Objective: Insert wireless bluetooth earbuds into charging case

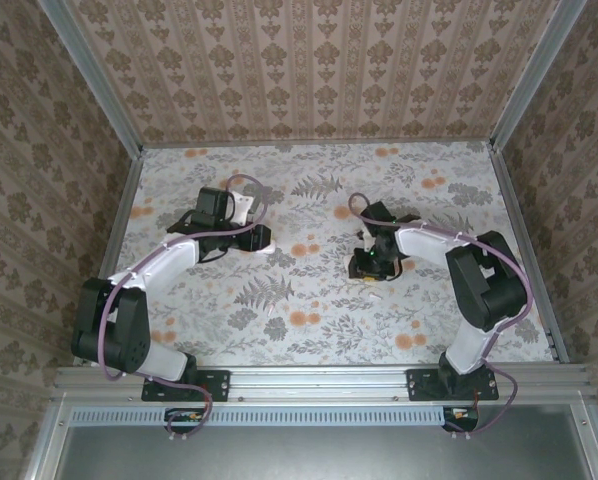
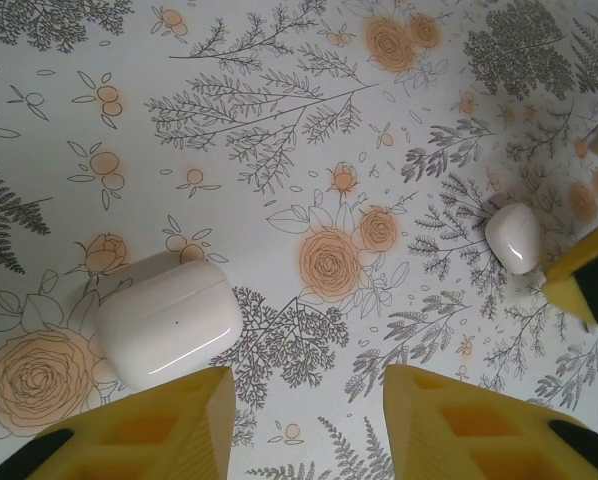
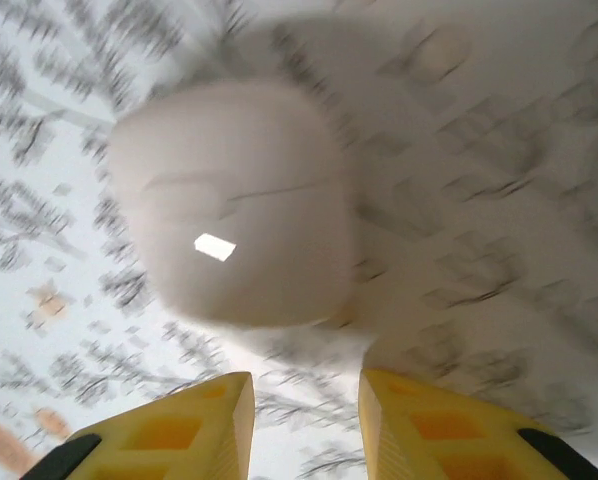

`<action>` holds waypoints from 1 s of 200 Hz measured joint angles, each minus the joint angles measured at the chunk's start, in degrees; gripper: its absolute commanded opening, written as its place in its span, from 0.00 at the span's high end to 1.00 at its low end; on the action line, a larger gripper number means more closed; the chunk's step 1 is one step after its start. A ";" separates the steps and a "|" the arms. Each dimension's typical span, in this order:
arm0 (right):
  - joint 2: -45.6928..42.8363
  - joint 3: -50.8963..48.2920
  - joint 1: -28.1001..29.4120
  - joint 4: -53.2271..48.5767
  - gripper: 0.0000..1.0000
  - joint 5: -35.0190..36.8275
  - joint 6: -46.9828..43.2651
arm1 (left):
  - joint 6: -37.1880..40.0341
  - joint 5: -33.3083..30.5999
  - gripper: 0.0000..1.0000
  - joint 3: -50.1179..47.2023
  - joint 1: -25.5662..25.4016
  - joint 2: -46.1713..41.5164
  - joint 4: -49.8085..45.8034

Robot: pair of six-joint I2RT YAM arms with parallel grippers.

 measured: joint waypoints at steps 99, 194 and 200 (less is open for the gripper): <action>-6.16 8.24 1.68 -9.27 0.32 6.58 5.68 | -0.28 -0.09 0.57 -1.90 -0.24 -2.62 0.42; -0.85 7.98 8.44 -5.51 0.54 6.78 15.78 | -0.26 0.52 0.57 -2.73 -0.24 -2.60 0.76; -0.20 8.46 8.92 -5.31 0.57 6.78 16.06 | -0.26 0.61 0.57 -2.80 -0.24 -2.60 0.85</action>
